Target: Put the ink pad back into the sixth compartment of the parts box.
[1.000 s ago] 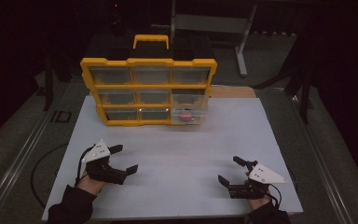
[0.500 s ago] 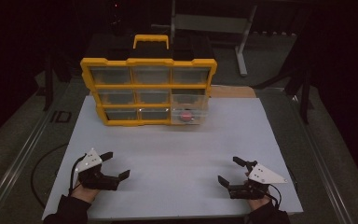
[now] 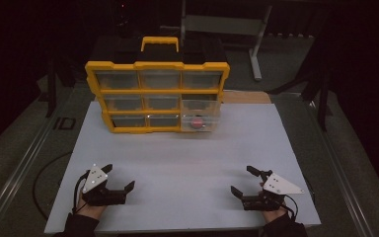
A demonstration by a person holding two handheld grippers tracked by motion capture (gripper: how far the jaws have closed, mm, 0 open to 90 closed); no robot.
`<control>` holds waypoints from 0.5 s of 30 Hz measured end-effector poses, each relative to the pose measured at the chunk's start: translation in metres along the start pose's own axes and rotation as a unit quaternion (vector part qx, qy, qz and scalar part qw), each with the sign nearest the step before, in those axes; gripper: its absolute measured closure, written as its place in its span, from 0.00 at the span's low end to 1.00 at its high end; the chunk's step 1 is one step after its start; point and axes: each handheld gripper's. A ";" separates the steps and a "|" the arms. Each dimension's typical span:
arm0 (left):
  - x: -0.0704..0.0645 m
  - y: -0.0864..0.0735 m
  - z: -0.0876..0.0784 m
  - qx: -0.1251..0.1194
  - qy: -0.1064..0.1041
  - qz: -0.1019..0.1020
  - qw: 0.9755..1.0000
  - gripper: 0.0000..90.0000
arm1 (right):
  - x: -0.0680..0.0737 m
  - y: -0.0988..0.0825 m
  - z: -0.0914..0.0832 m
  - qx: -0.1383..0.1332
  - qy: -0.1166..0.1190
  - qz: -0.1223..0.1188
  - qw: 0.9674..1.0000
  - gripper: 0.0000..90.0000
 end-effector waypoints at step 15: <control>0.000 -0.002 0.002 -0.019 0.014 -0.009 1.000 0.00 | 0.002 -0.001 0.002 0.005 0.005 -0.005 1.000 0.11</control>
Point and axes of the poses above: each handheld gripper's, and its own axes: z roughly forward along the jaws, y roughly out of its top, x roughly to its left, and after that the axes turned 11 degrees about -z, right-handed
